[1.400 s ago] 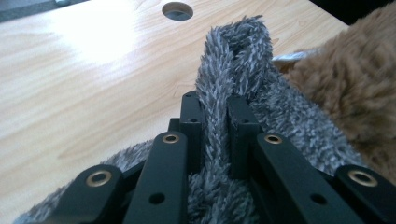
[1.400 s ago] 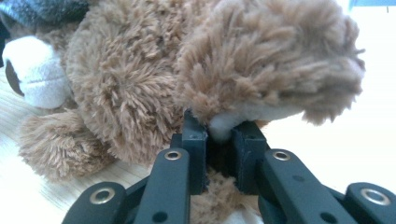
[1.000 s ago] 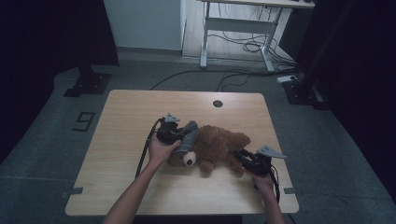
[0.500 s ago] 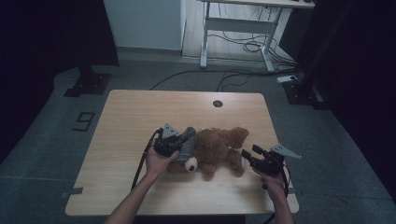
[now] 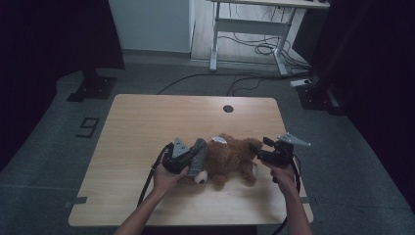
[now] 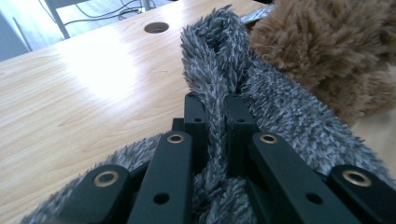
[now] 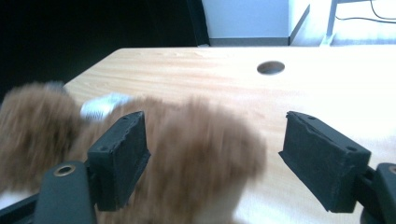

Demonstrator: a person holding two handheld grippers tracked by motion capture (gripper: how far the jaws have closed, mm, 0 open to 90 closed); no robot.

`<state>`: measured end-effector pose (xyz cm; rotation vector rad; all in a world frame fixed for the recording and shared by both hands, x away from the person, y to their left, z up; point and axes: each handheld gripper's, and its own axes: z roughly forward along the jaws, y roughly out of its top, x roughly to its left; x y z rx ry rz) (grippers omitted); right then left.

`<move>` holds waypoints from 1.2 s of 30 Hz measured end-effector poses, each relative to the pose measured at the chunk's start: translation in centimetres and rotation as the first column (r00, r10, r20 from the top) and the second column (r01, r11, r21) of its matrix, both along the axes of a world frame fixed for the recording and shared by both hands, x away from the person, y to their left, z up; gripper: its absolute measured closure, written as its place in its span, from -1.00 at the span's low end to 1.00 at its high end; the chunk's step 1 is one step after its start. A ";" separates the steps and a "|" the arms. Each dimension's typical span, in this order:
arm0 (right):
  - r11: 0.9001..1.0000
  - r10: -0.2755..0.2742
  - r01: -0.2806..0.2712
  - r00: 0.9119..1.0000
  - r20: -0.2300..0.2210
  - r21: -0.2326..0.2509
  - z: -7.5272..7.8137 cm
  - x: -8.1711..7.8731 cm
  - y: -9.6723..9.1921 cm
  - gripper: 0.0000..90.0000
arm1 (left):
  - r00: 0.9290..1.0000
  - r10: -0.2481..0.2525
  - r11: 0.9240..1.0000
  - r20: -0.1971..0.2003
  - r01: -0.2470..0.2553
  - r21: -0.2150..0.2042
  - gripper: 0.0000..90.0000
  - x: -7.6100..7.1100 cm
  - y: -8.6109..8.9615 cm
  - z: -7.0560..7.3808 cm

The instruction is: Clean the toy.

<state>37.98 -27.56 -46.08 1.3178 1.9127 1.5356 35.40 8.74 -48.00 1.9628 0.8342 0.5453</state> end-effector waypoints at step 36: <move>0.966 0.196 -0.210 0.975 -0.103 -0.148 -8.0 -4.7 6.2 0.31 | 0.996 -0.043 0.998 0.077 0.046 -0.039 0.82 -2.3 -0.1 -1.2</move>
